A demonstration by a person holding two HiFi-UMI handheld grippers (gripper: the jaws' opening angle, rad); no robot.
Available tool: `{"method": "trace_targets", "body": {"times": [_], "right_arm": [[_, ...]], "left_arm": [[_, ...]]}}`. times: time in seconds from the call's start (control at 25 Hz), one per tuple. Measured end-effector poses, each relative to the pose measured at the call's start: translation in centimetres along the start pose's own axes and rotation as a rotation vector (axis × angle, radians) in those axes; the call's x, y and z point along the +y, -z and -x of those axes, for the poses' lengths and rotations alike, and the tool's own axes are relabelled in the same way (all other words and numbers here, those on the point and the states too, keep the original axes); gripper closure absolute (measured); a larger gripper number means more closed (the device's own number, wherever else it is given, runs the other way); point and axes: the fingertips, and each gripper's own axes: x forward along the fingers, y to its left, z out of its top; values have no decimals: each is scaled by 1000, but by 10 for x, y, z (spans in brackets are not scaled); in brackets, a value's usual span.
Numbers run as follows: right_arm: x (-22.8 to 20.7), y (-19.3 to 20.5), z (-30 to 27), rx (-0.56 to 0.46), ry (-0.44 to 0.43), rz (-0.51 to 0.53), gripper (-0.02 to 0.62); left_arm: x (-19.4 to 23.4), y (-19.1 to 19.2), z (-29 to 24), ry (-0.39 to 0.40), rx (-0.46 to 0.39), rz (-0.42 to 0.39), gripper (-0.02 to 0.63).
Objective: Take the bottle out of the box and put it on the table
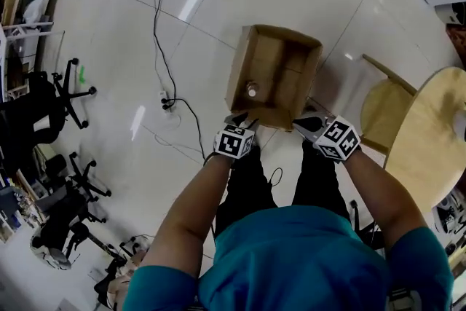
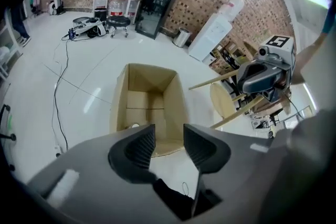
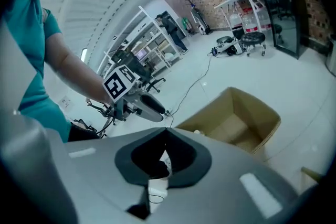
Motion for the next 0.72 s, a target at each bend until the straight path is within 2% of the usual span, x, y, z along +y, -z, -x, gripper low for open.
{"method": "trace_targets", "body": {"times": [0.16,0.24,0.36,0.52,0.6,0.72], "right_arm": [[-72,66,-65,-30,8,-120,594],[-96,102,-93,-50,-2,-153,594],[-129,148,-129,-74,4,-141,594],[-160,155,-144,-132,50,-172,594],[-166,152,-149,-164,50,-182,594],[-162,152,-154,-188,32,-162,594]], "left_arm": [[65,35,-109,-52,177,-74,439],[93,50,-161,-69,207,-92,440],[129,76,-232,-86,236,-102,440],[160,108,-277,-150,356,-156,427],[176,127,-293,-200,422,-203,413],[191,148,-307,-239,469,-246,405]]}}
